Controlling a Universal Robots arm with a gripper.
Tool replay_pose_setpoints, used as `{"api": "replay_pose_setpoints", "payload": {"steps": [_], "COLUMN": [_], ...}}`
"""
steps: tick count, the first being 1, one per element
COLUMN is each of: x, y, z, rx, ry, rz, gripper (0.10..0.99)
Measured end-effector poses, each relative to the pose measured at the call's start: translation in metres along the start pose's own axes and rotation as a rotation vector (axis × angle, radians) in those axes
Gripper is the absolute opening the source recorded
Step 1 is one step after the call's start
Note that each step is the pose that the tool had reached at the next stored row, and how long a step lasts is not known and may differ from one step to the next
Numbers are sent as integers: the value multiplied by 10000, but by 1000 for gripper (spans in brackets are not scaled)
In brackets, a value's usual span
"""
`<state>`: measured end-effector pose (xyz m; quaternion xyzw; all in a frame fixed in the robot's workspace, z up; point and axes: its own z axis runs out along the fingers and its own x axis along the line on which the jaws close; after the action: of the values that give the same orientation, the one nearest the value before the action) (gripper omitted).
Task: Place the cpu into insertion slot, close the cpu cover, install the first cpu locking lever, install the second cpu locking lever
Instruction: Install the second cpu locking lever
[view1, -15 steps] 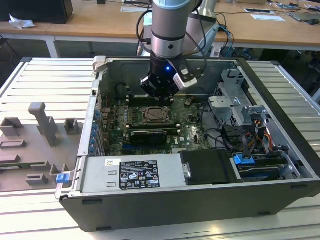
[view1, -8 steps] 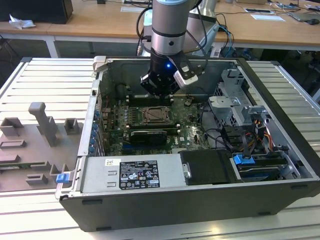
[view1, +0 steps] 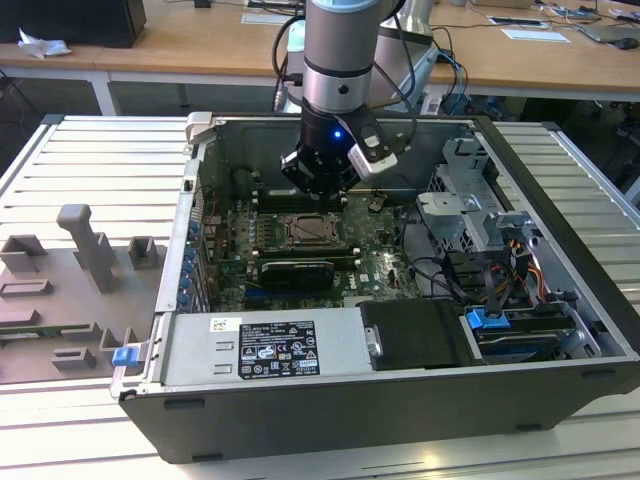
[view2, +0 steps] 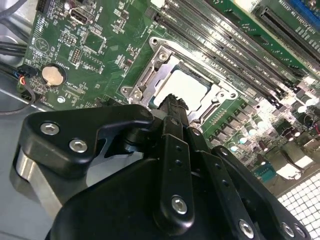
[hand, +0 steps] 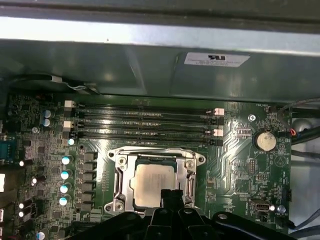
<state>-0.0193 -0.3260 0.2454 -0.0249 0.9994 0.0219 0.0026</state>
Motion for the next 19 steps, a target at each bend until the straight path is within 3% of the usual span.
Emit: {"api": "replay_pose_setpoints", "payload": {"steps": [5,14,19], "x": [8,9,10], "y": [-152,-179,-195], "z": [-7,-8,-8], "rx": [-1,-2,-14], "ry": [11,12,79], "rz": [0,0,4], "gripper": [106,106,106]}}
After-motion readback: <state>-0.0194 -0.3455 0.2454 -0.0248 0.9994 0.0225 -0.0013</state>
